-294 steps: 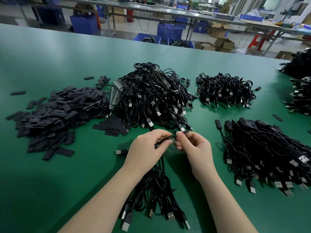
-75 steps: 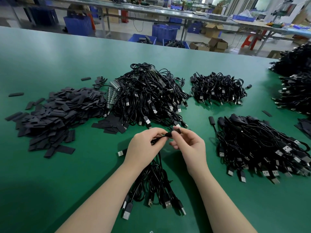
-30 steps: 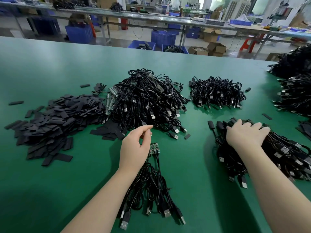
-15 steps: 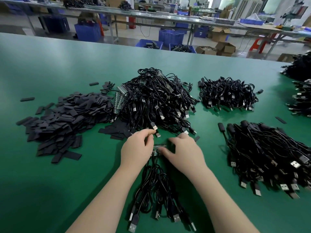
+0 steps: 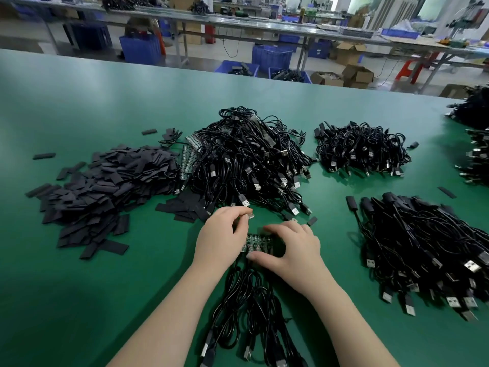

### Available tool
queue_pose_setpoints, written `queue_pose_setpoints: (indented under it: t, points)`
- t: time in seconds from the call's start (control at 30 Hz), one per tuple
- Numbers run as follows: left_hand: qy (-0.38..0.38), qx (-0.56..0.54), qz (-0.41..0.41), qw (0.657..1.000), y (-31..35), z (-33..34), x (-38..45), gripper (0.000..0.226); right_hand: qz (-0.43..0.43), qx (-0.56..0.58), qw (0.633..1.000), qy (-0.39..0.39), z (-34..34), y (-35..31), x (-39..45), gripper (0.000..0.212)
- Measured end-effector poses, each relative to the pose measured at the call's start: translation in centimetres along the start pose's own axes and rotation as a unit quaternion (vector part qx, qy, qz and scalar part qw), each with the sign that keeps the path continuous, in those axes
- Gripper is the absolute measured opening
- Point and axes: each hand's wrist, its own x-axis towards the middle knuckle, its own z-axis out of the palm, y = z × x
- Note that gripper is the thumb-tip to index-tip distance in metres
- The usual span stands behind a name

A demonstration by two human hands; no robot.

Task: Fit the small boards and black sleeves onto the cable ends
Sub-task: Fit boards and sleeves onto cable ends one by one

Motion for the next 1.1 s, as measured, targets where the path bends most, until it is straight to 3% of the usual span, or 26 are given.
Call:
queue_pose_setpoints:
  t: [0.2, 0.3, 0.5, 0.63, 0.73, 0.97, 1.1]
  points:
    - [0.004, -0.004, 0.002, 1.0, 0.1, 0.1, 0.0, 0.023, 0.03, 0.011, 0.999, -0.031, -0.5, -0.3, 0.3, 0.06]
    - [0.005, -0.027, -0.006, 1.0, 0.1, 0.0, 0.0, 0.025, 0.021, 0.101, 0.995, -0.004, -0.8, -0.4, 0.0, 0.046]
    - [-0.128, -0.16, -0.015, 0.979, 0.8, -0.1, -0.3, 0.039, 0.007, 0.245, 0.964, 0.101, -0.4, -0.5, -0.4, 0.04]
    - [-0.096, -0.21, -0.004, 0.973, 1.3, 0.0, -0.6, 0.036, 0.024, 0.302, 0.948, 0.095, -0.4, -0.5, -0.4, 0.036]
    - [-0.067, -0.236, -0.004, 0.969, 1.7, 0.0, -0.6, 0.033, 0.03, 0.332, 0.939, 0.088, -0.3, -0.4, -0.2, 0.021]
    - [-0.042, -0.236, -0.017, 0.971, 1.9, -0.2, -0.6, 0.029, 0.041, 0.373, 0.922, 0.09, -0.1, -0.7, -0.2, 0.007]
    - [-0.03, -0.215, 0.003, 0.976, 2.2, -0.4, -0.7, 0.03, 0.066, 0.405, 0.904, 0.122, -0.5, -0.8, -0.2, 0.009]
